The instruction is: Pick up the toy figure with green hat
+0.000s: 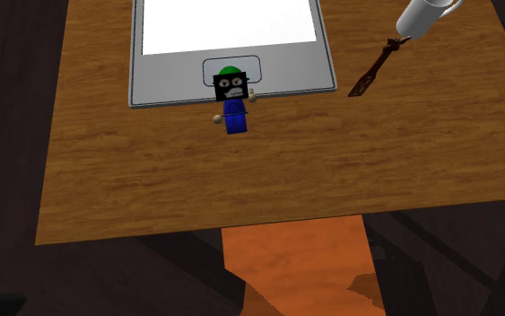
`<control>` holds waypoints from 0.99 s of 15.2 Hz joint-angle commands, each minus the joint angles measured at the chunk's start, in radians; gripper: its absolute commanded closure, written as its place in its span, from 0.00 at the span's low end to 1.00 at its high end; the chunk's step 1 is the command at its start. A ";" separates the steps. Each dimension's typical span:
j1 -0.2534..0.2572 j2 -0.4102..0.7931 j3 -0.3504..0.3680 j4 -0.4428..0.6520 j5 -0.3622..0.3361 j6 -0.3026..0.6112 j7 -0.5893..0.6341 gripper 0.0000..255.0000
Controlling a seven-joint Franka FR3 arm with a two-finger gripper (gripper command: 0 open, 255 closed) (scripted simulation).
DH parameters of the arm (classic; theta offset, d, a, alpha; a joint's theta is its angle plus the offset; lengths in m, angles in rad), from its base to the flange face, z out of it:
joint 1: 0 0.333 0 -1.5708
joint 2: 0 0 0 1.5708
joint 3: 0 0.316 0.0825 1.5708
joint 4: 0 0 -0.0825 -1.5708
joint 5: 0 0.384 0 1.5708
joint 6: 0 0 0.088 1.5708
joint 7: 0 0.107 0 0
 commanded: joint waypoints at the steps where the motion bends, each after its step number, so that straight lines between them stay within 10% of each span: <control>1: 0.000 0.000 0.000 0.000 0.000 0.000 0.000 0.00; 15: -0.032 0.320 0.175 -0.150 -0.048 0.586 0.365 0.00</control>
